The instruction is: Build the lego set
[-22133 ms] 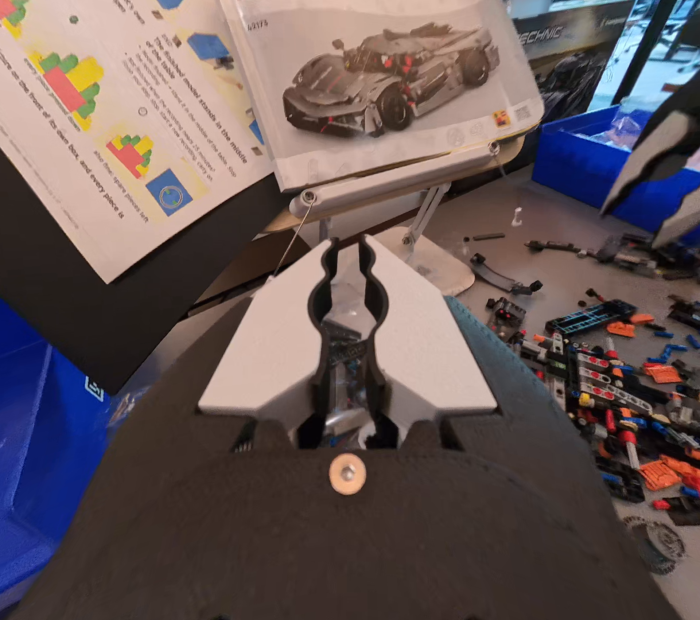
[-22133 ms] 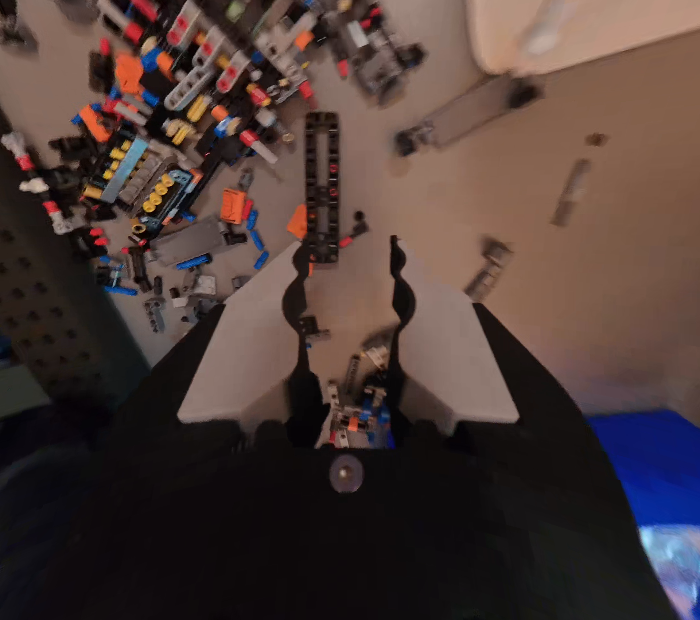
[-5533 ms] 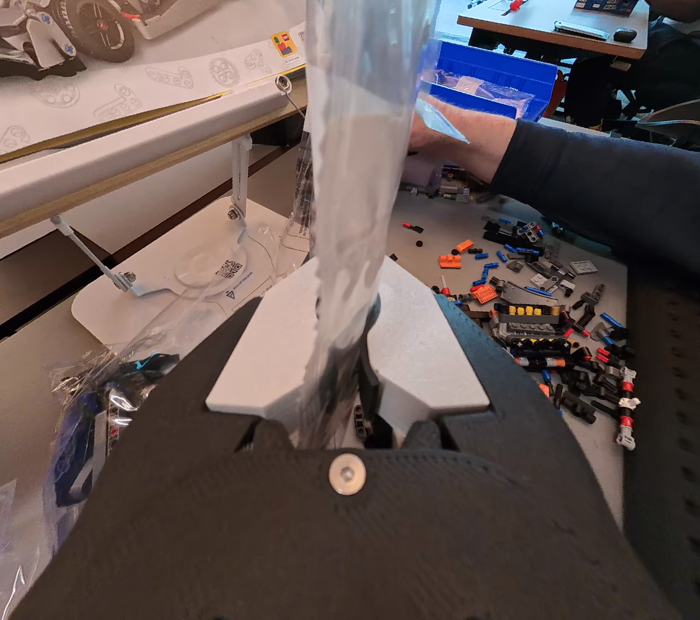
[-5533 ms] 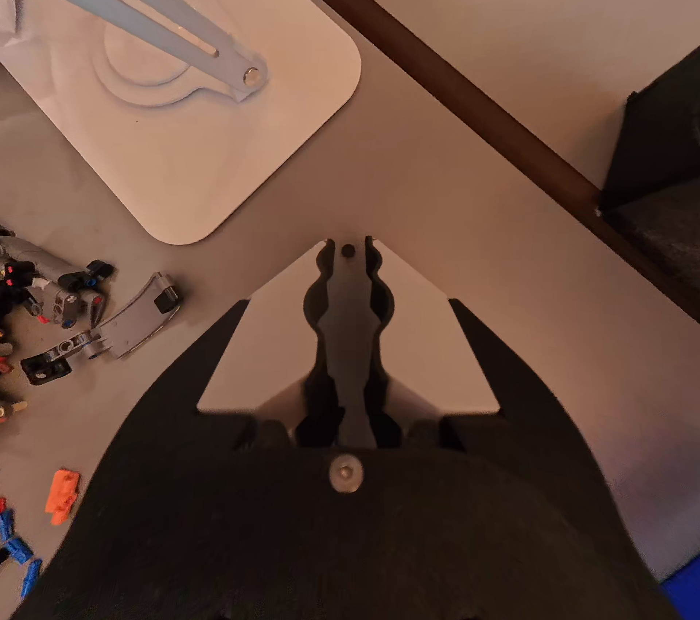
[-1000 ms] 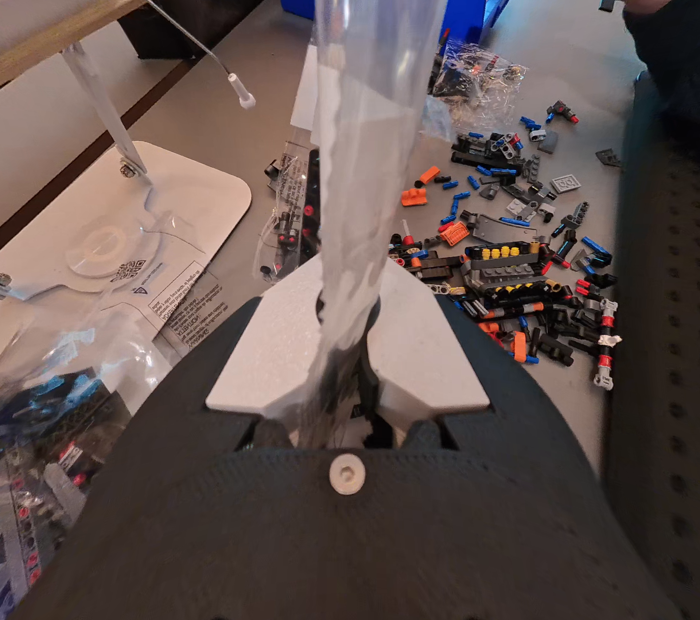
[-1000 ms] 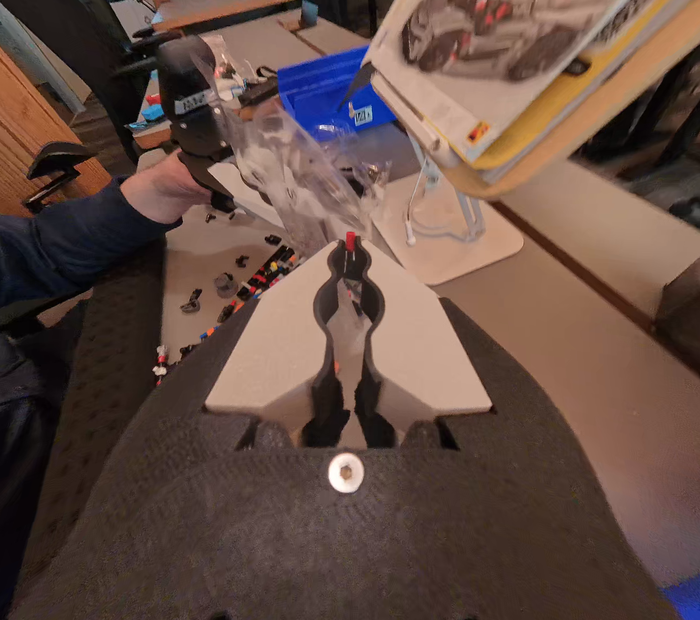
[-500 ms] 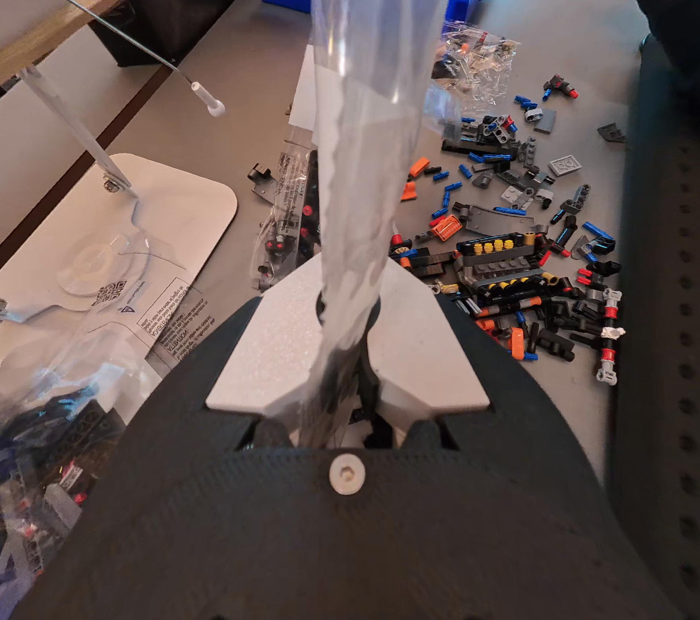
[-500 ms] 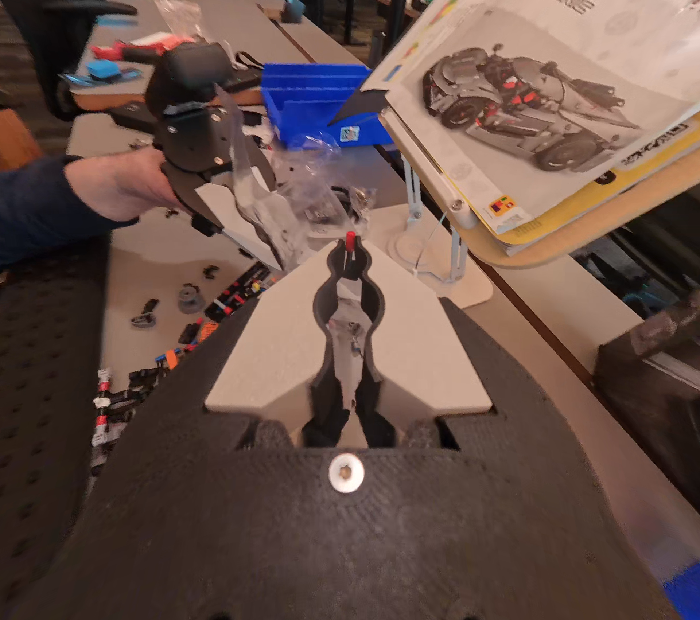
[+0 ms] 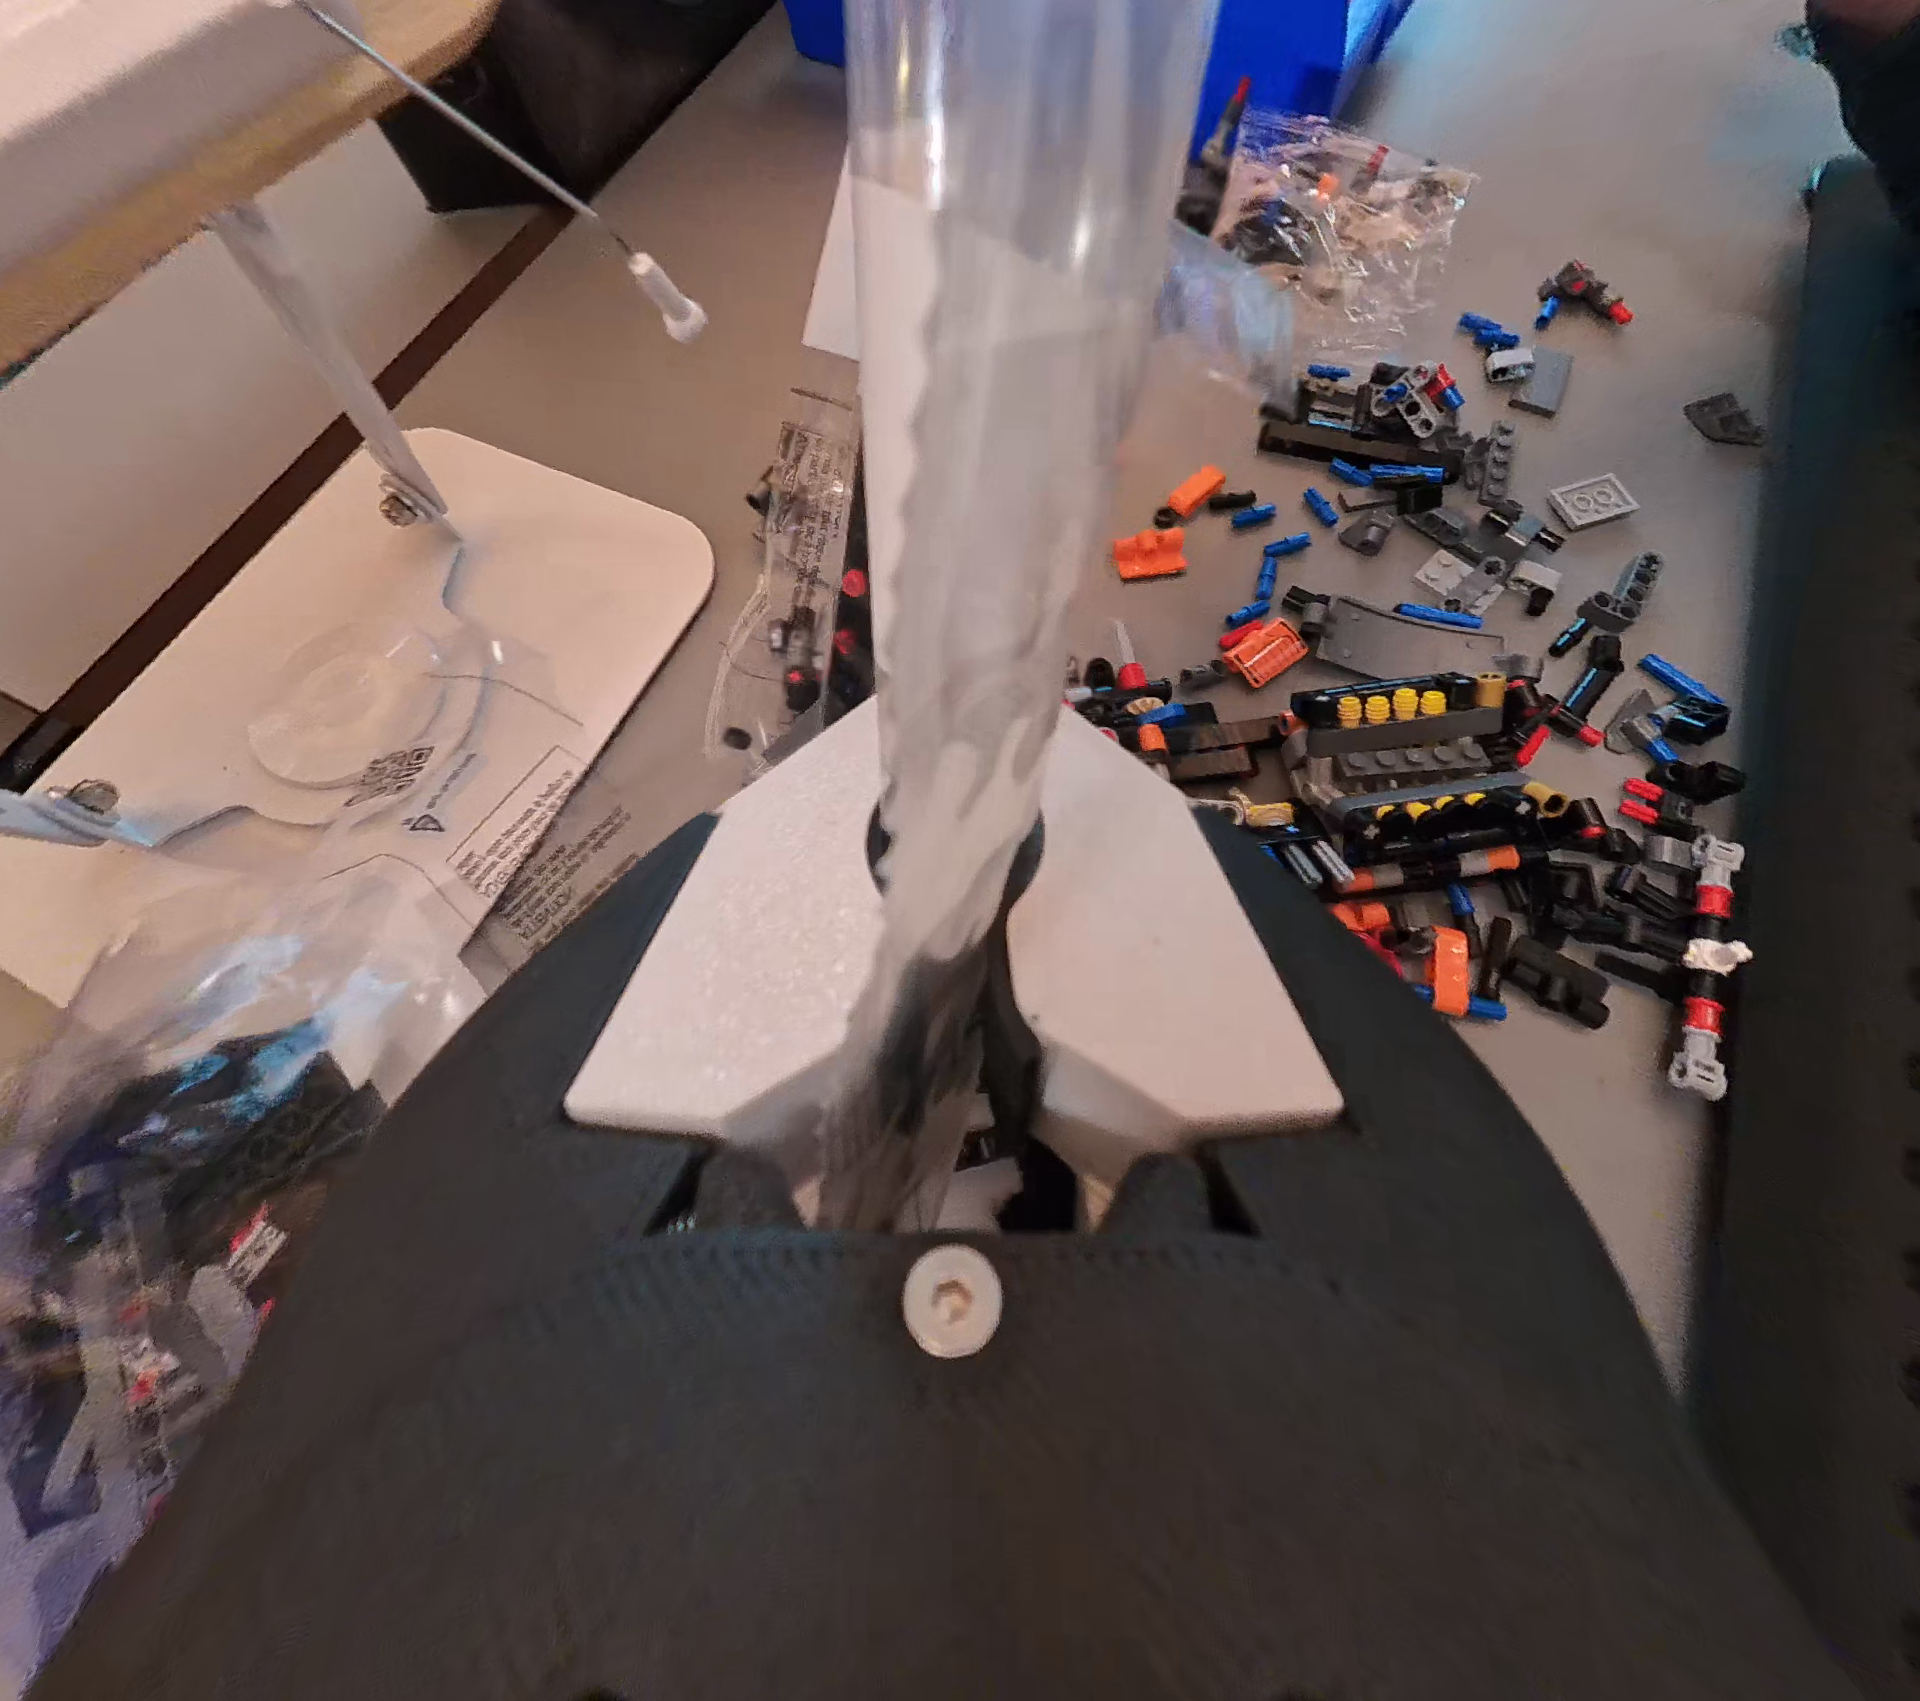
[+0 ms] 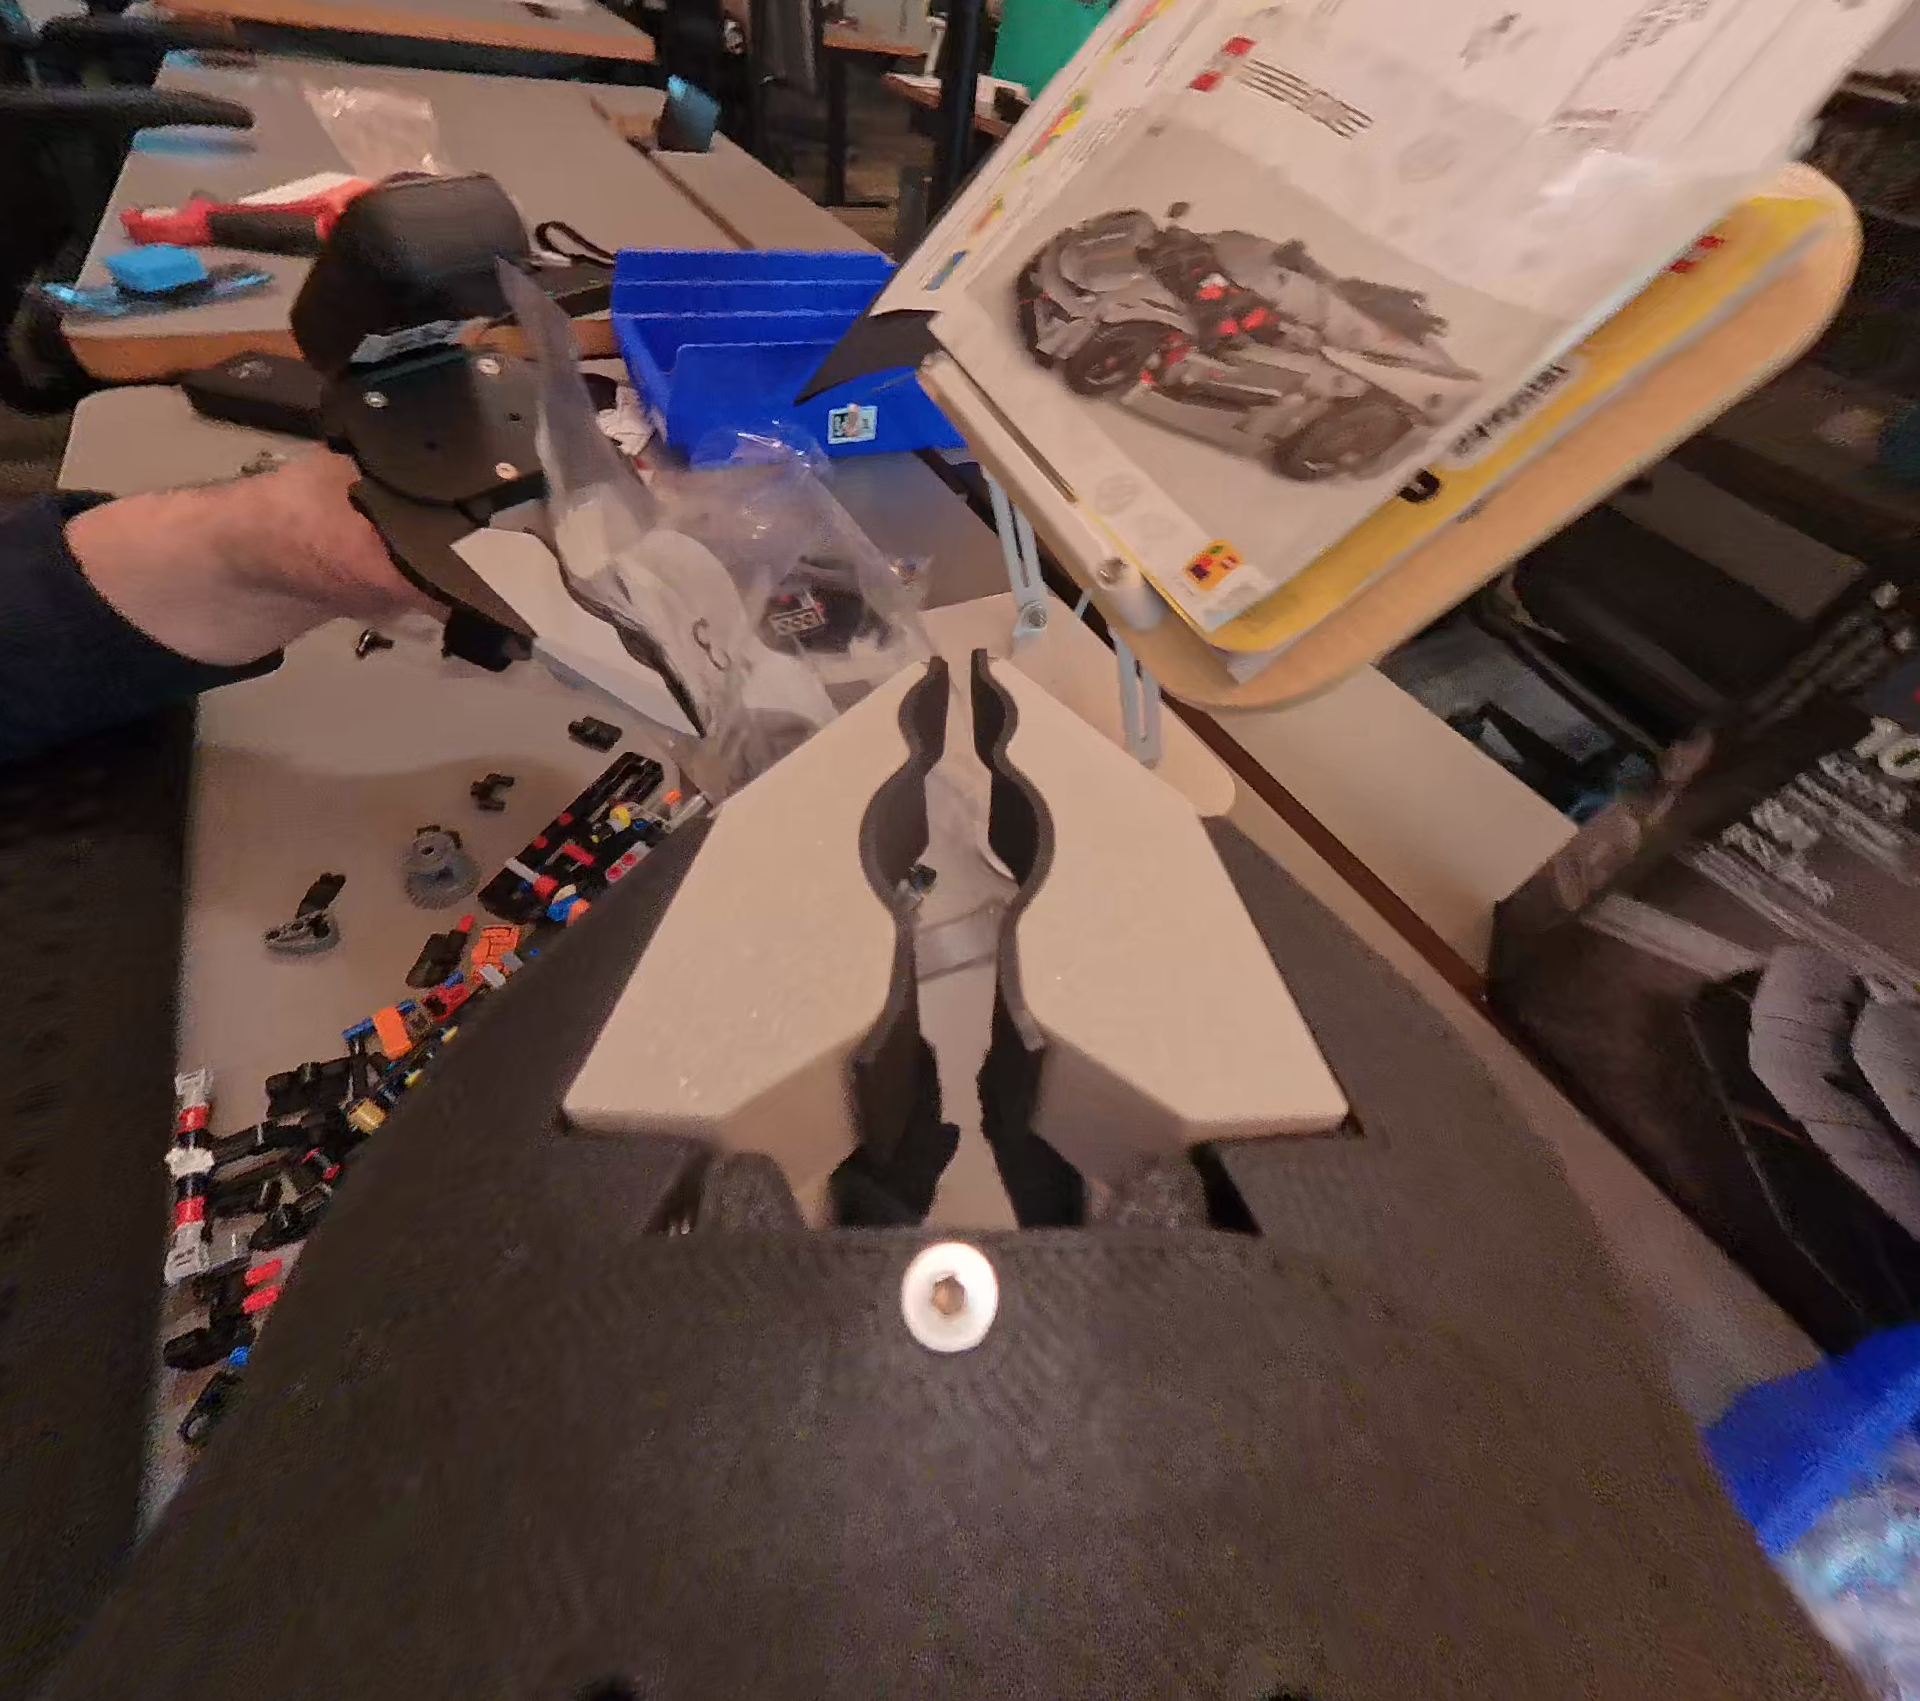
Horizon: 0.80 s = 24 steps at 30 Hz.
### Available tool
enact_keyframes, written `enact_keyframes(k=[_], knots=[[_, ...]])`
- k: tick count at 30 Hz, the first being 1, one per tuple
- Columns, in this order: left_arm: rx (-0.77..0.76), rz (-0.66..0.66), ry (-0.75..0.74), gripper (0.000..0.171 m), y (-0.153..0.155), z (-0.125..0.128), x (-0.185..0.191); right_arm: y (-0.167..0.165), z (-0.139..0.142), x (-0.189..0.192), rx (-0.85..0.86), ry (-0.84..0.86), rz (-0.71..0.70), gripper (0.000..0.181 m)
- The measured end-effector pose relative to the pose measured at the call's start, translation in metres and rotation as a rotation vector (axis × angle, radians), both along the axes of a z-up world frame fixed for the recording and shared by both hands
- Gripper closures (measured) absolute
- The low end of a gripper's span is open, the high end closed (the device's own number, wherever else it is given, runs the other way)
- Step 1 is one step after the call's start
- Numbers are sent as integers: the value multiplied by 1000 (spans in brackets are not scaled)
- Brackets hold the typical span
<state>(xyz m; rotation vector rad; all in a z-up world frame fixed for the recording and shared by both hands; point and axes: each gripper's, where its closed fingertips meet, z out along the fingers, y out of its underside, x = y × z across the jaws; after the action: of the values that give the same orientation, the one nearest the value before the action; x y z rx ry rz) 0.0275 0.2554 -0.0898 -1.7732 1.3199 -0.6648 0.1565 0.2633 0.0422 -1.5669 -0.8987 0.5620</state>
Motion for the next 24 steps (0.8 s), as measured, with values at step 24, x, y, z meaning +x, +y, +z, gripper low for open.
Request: enact_keyframes(k=[24], knots=[[16, 84, -86, 171, 16, 16, -16, 12, -234, -5, -722, -578, 47, 173]])
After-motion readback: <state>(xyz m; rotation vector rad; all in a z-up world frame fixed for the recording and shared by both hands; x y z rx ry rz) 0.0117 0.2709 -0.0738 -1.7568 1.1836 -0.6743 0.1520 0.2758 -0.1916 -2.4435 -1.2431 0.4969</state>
